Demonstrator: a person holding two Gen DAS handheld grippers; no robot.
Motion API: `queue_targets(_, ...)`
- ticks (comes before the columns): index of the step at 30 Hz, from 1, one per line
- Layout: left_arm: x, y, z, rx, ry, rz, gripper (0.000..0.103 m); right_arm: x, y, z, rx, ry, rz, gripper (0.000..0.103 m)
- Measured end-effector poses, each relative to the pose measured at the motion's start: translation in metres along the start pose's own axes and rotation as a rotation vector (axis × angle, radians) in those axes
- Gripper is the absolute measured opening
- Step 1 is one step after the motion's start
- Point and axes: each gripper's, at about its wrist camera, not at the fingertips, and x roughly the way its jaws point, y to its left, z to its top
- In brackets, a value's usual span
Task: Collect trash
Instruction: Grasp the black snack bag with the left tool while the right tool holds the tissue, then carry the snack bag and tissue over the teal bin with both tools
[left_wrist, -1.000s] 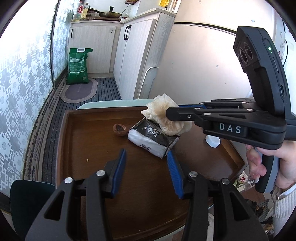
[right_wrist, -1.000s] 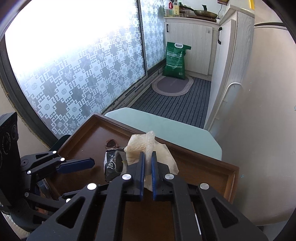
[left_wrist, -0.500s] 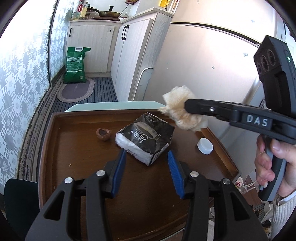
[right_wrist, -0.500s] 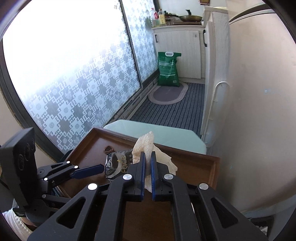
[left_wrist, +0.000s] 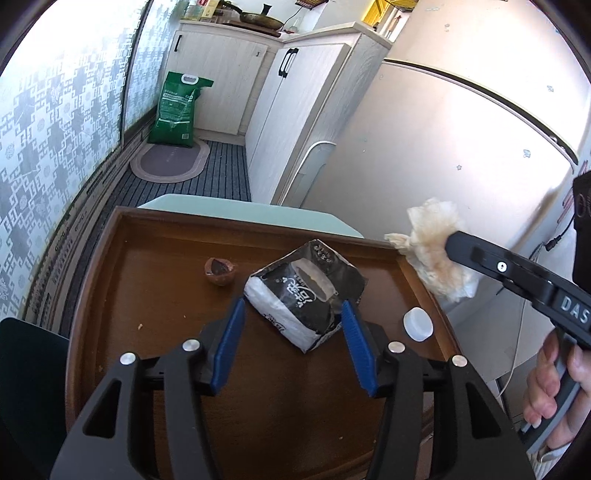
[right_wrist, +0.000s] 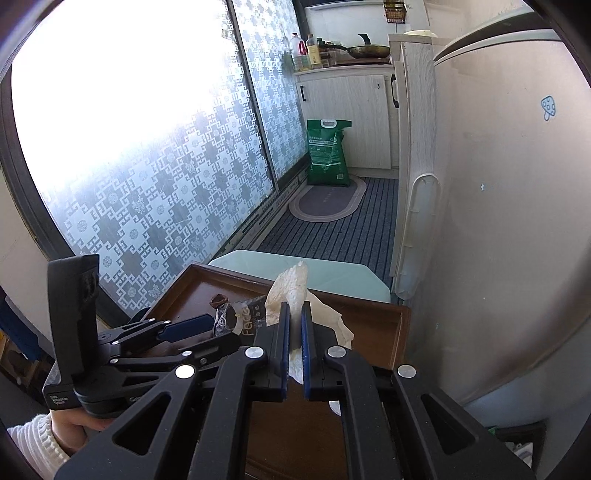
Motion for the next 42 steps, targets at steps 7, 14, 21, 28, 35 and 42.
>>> queue_targets(7, 0.003, -0.001, -0.001, 0.002, 0.003, 0.013, 0.038, -0.002, -0.001, -0.009, 0.011, 0.008, 0.002, 0.005)
queue_targets(14, 0.002, 0.003, -0.002, -0.004, 0.0, 0.02, 0.014, -0.004, 0.002, -0.012, 0.003, 0.013, -0.006, 0.005)
queue_targets(21, -0.008, 0.005, -0.001, 0.008, -0.04, 0.043, 0.003, -0.007, 0.0, -0.013, 0.023, 0.006, -0.015, 0.005)
queue_targets(28, -0.029, 0.015, 0.0, 0.019, -0.088, 0.051, 0.003, -0.008, 0.008, -0.014, 0.025, 0.002, -0.021, 0.005)
queue_targets(35, -0.062, 0.03, 0.008, 0.002, -0.176, -0.023, 0.003, -0.01, 0.026, -0.013, 0.015, -0.002, -0.015, 0.005)
queue_targets(42, -0.09, 0.04, 0.009, 0.006, -0.247, -0.034, 0.003, -0.005, 0.048, -0.017, 0.012, 0.006, -0.014, 0.005)
